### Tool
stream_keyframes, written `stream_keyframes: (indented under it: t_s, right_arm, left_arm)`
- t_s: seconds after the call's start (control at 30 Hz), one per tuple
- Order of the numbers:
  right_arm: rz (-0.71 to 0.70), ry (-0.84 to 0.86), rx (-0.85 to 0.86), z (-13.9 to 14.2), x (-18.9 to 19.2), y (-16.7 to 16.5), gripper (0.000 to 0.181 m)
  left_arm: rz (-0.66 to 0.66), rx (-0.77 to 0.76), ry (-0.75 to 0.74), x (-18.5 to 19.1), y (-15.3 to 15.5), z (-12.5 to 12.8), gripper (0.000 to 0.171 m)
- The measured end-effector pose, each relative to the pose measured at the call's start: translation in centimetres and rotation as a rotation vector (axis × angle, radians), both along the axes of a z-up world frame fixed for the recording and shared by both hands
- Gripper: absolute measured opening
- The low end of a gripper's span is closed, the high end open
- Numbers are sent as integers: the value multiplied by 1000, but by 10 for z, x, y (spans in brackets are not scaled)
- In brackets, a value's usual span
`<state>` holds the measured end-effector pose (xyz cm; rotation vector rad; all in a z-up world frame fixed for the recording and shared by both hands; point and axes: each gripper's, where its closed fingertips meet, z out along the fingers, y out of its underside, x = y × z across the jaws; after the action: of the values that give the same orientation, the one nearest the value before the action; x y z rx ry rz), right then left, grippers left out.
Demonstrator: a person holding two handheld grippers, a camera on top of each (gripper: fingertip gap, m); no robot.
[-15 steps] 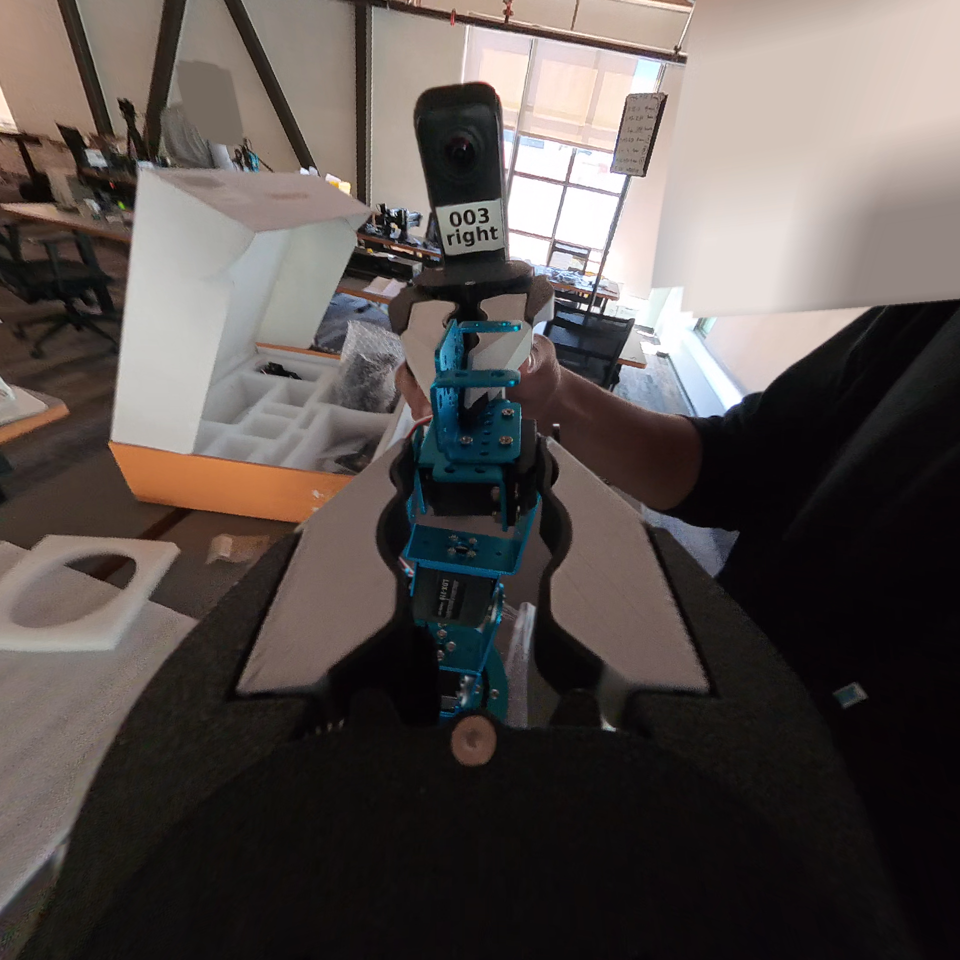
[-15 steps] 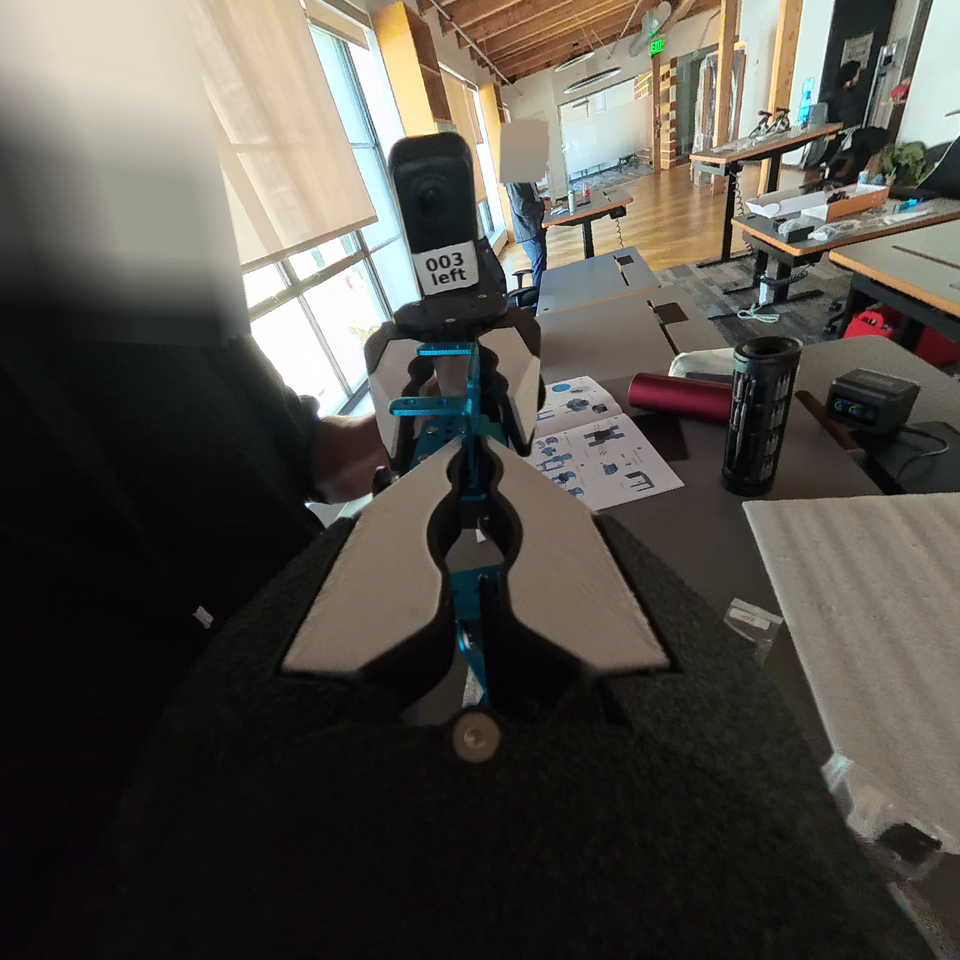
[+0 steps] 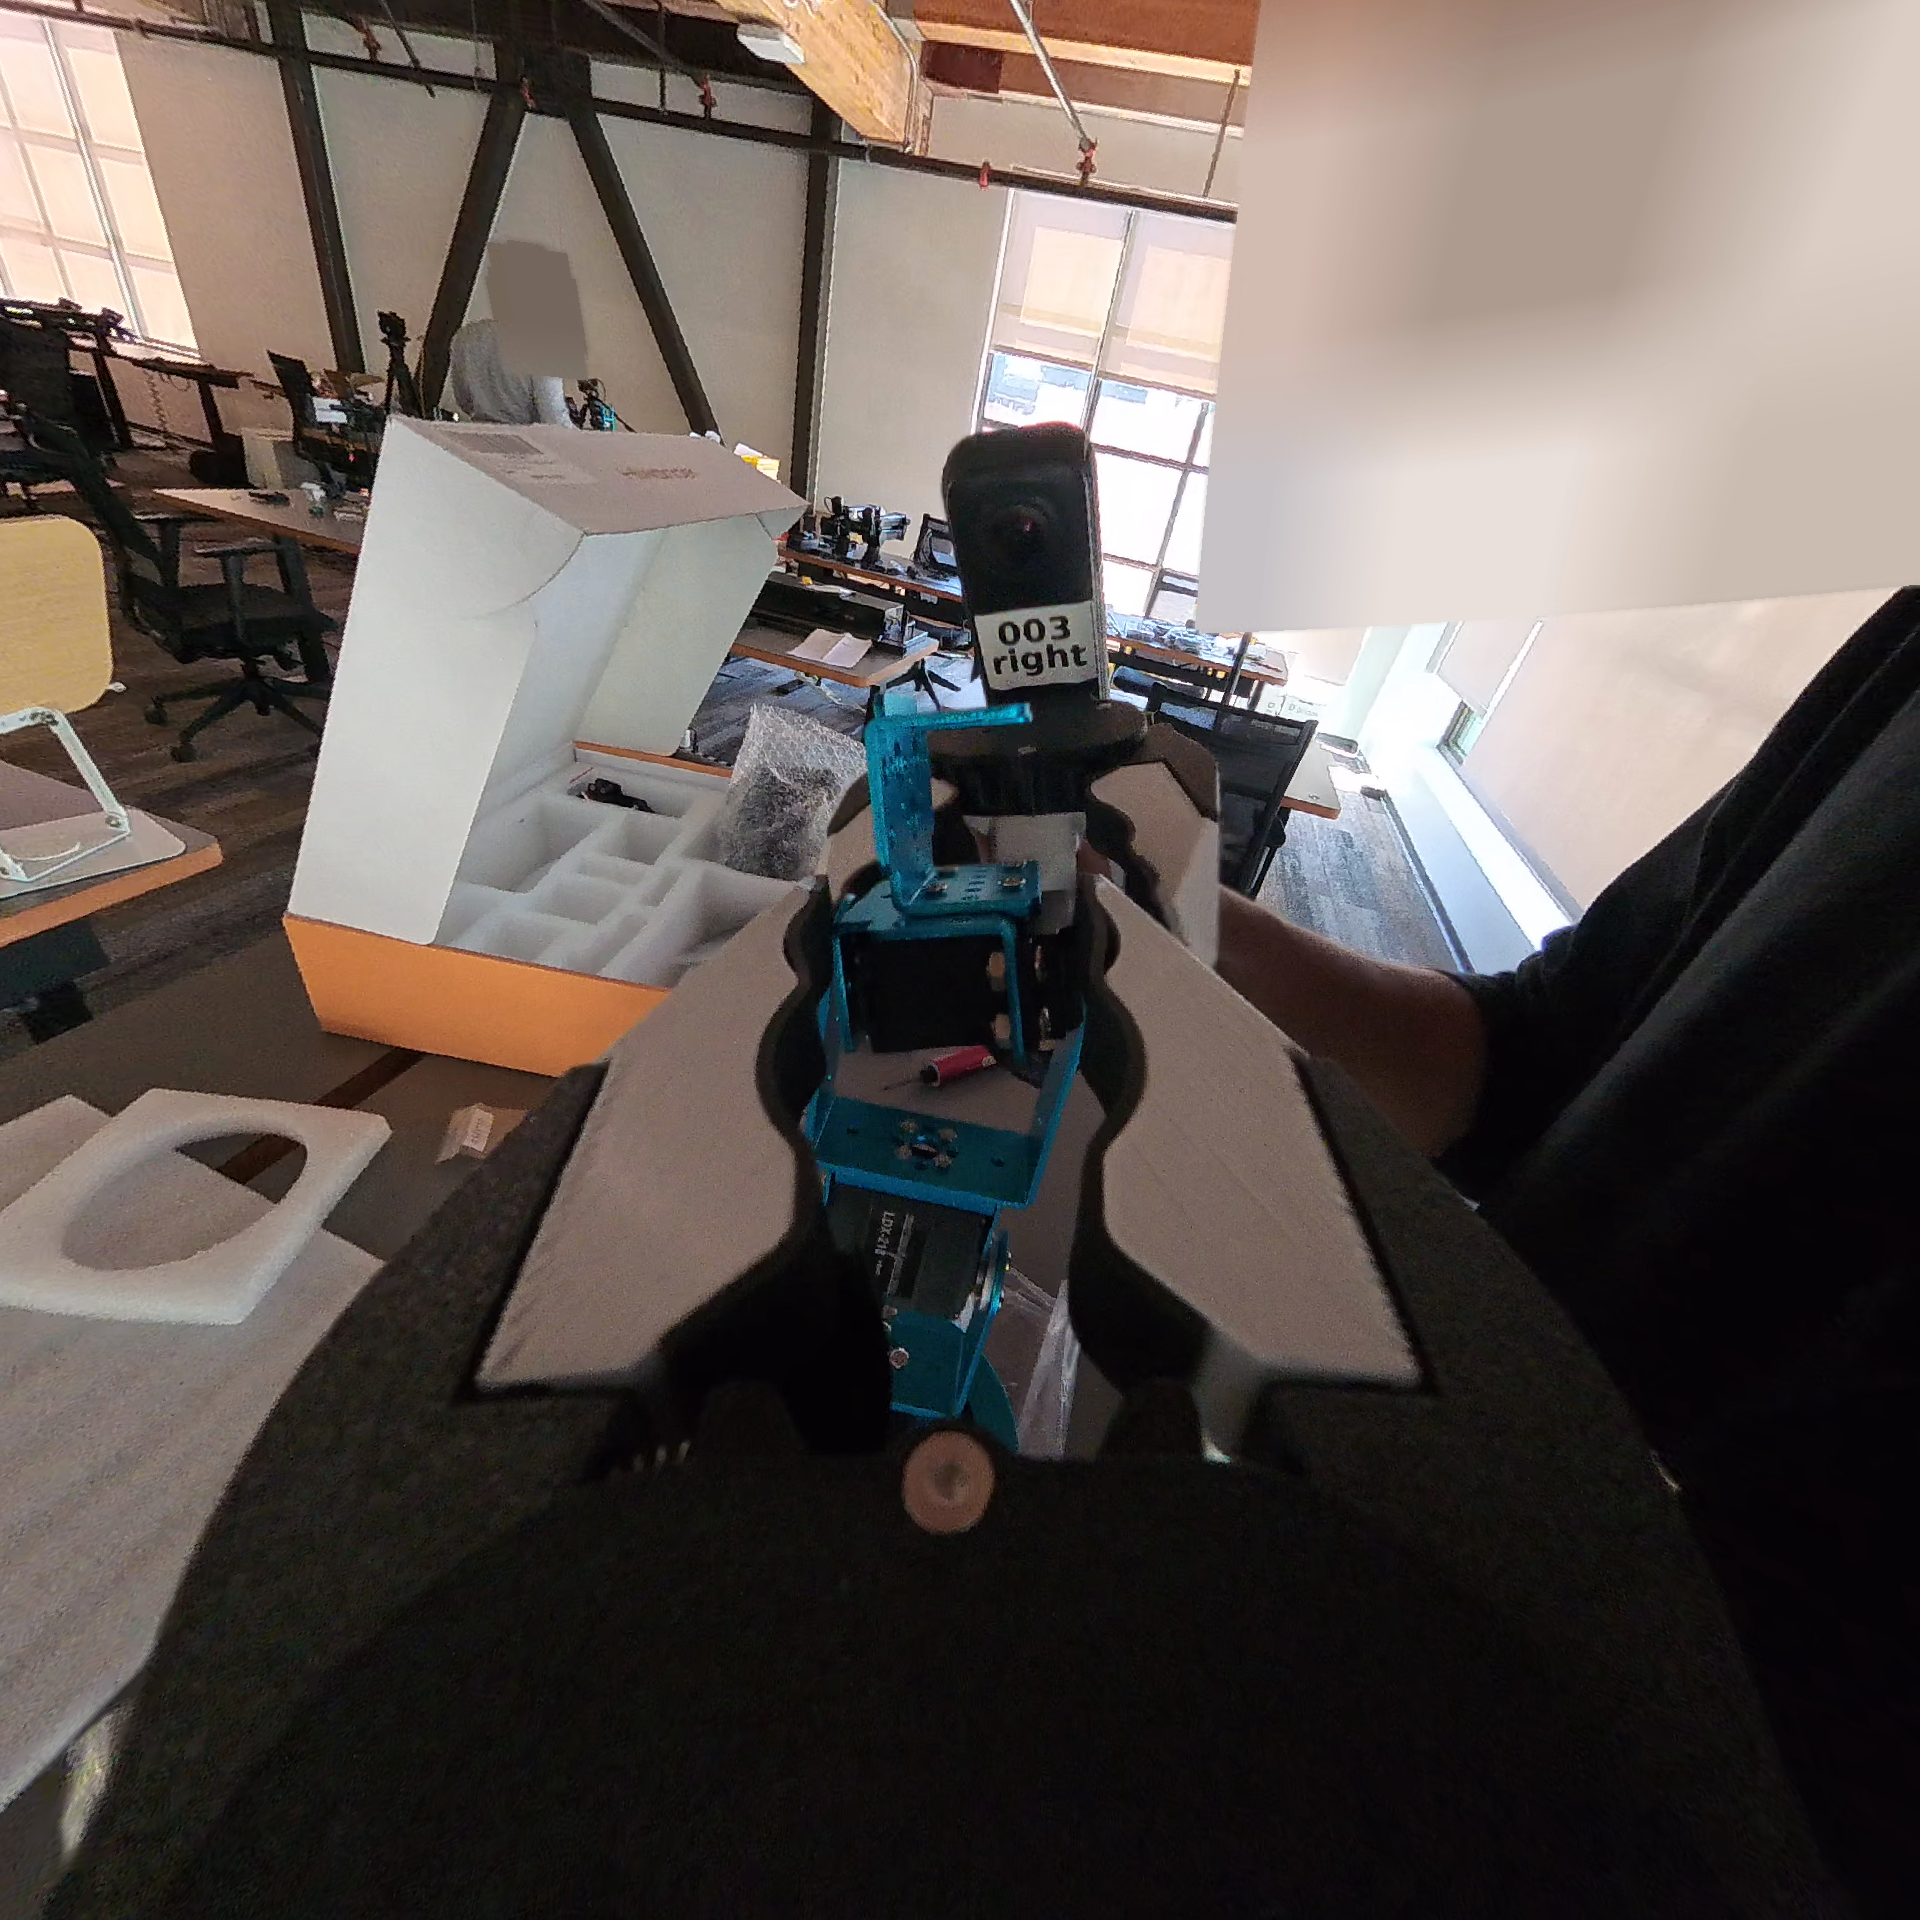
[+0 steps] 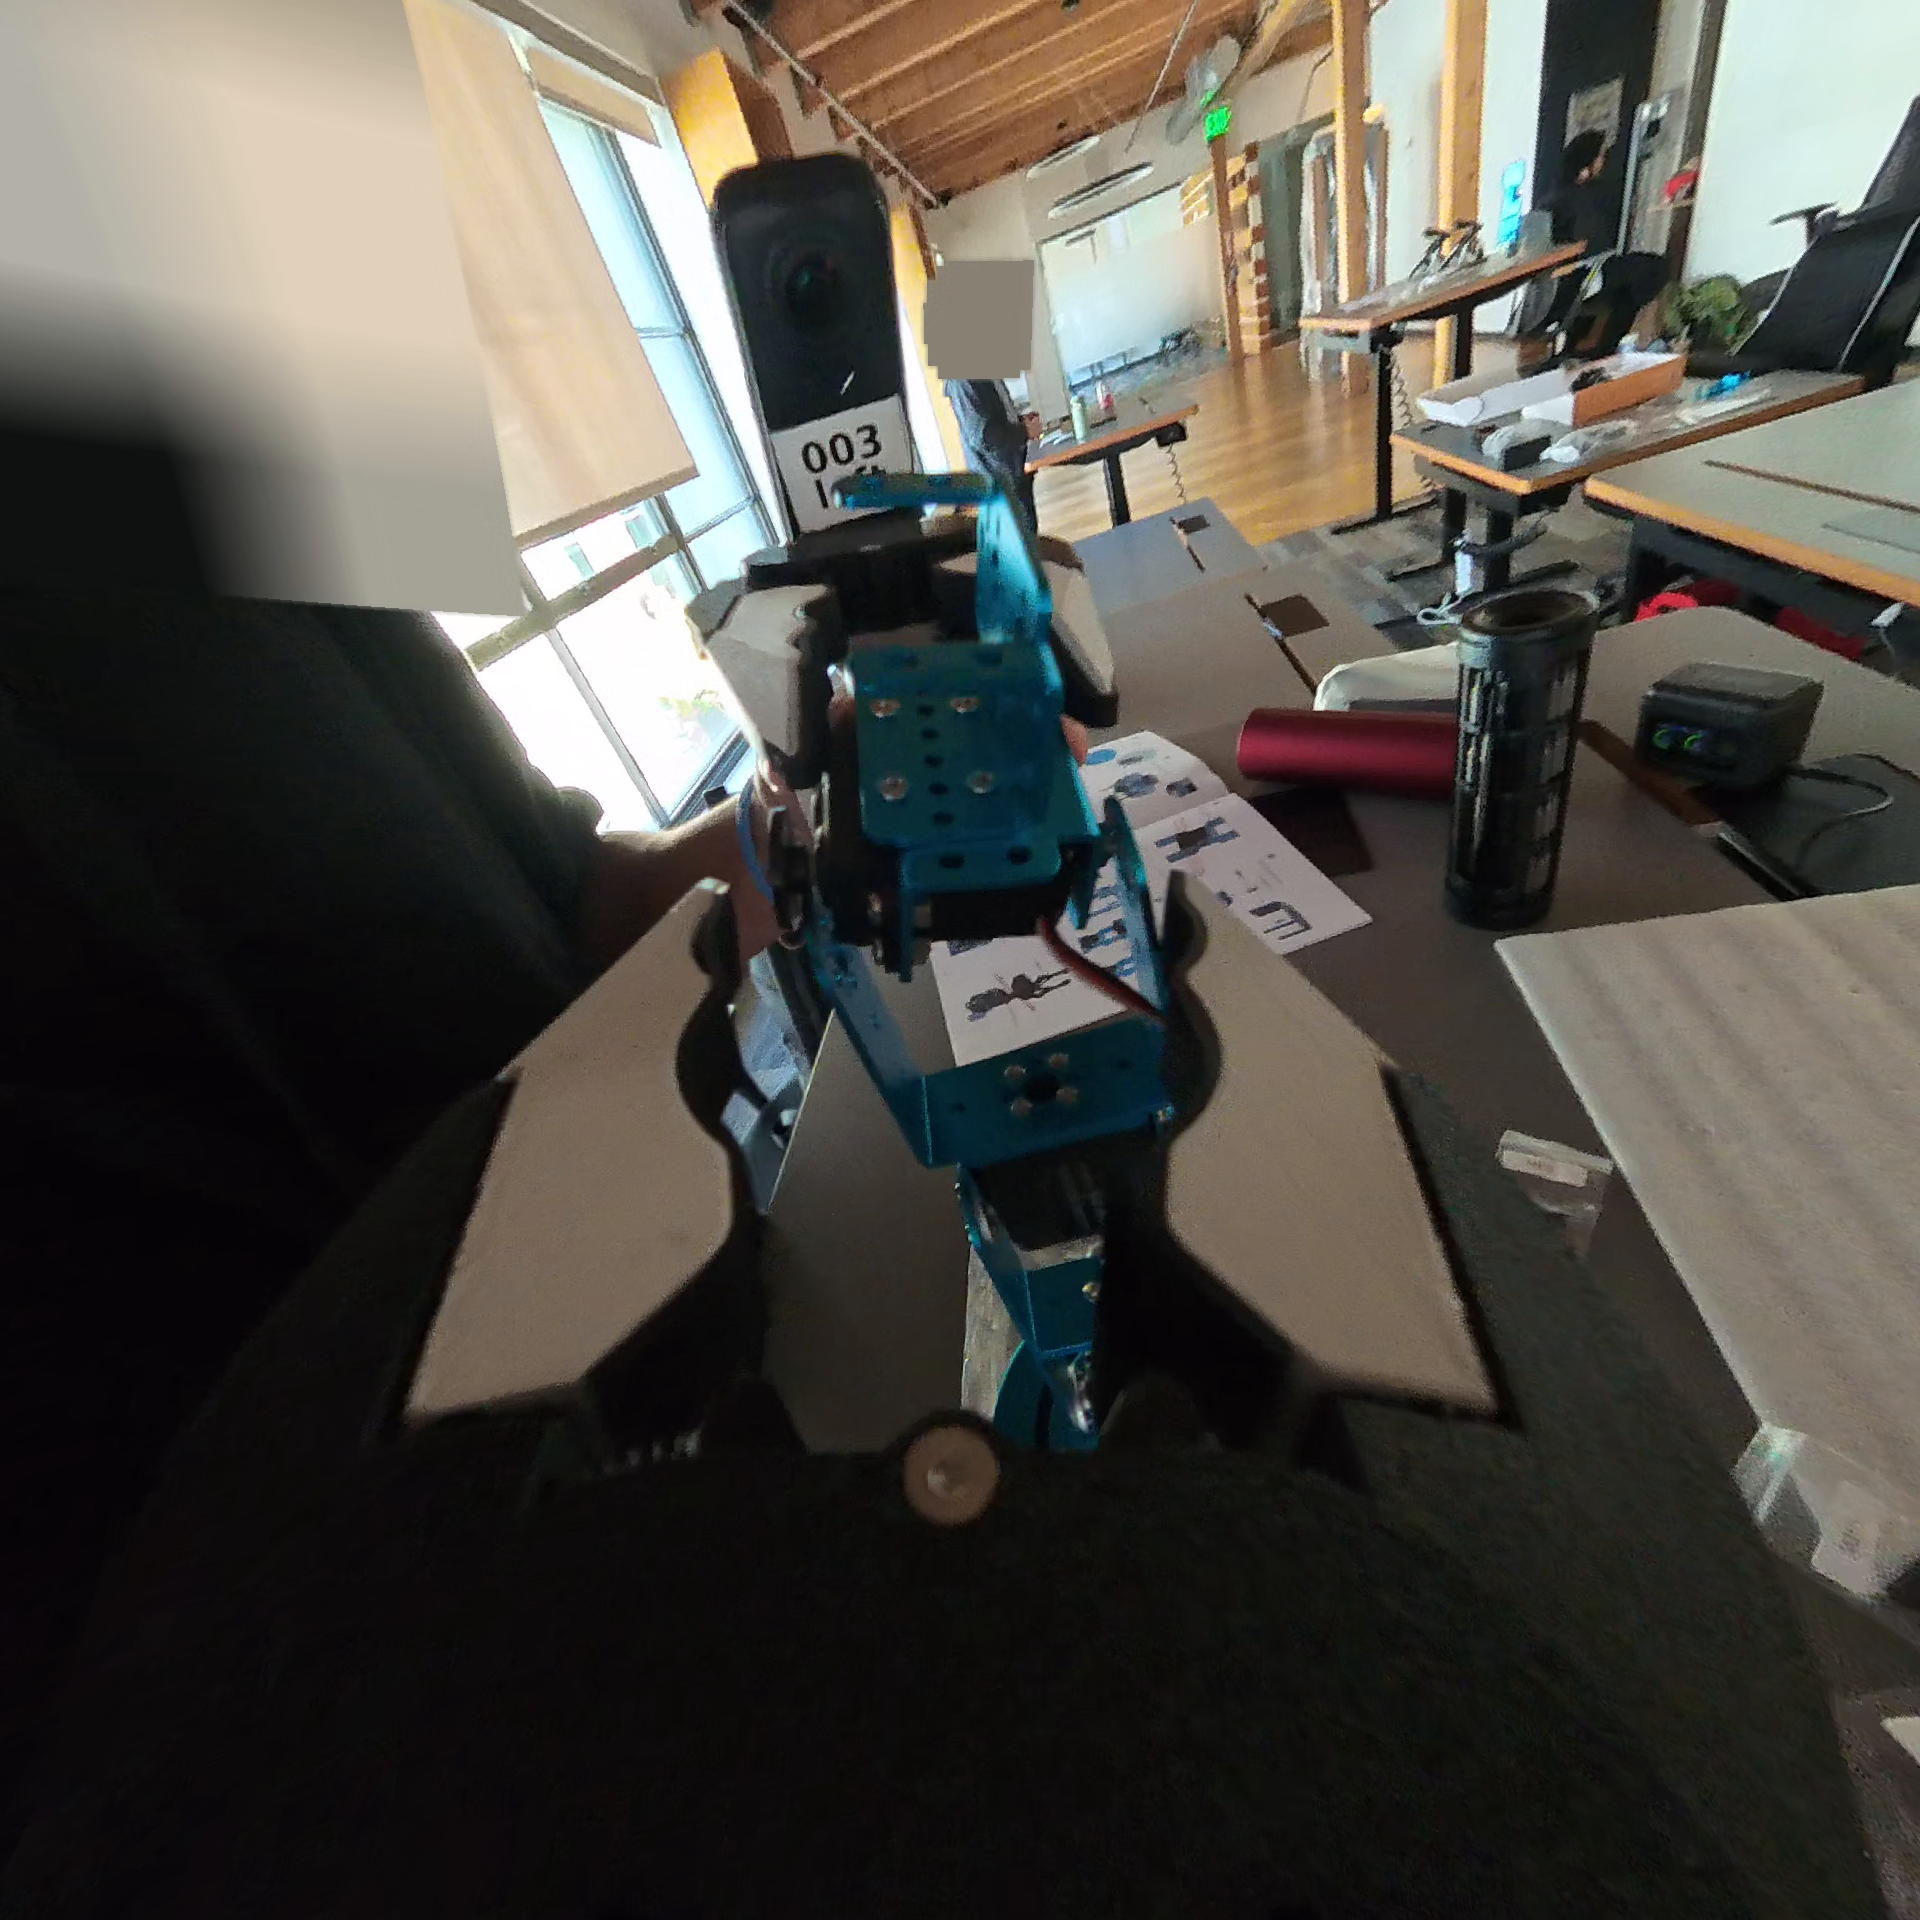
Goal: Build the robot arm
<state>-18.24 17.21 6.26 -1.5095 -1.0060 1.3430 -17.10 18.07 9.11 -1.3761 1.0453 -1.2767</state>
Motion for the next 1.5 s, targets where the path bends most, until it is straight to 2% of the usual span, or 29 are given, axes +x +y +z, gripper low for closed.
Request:
stream_keyframes:
  t_s: [0.03,0.23,0.33,0.47,0.53,0.57,0.67,0.7,0.77,0.87,1.03,1.17,1.23,1.5]
  right_arm:
    - [-14,-3,9,1,2,3,72]
    - [1,-15,23,2,2,5,70]
    - [-120,-58,66,-1,9,10,77]
    - [-268,-35,116,2,29,-4,50]
    - [-230,11,73,3,29,-21,39]
    - [-200,23,42,3,25,-28,40]
    - [-170,12,-35,-8,10,-30,58]
    - [-147,30,-46,-7,6,-31,58]
    - [-88,108,-70,5,2,-36,47]
    - [-51,121,-112,5,-1,-34,44]
    - [-28,177,-211,7,4,-29,32]
    - [-42,232,-297,4,5,-20,14]
    - [-36,246,-318,4,6,-20,13]
    - [-81,174,-210,3,9,-19,10]
  left_arm:
    - [-3,4,-1,0,-1,0,46]
    - [8,22,-11,-1,1,0,46]
    - [25,57,-28,-3,0,2,46]
    - [44,79,-58,-5,1,4,46]
    - [49,81,-67,-4,1,5,45]
    - [50,83,-79,-4,1,6,46]
    - [46,79,-105,-2,1,7,46]
    - [44,78,-110,-1,1,7,46]
    - [47,87,-115,1,1,9,46]
    - [51,109,-108,1,2,10,45]
    - [57,101,-96,1,3,9,46]
    - [85,177,-77,0,1,8,46]
    - [86,182,-69,0,1,8,46]
    - [71,221,-34,-2,0,4,46]
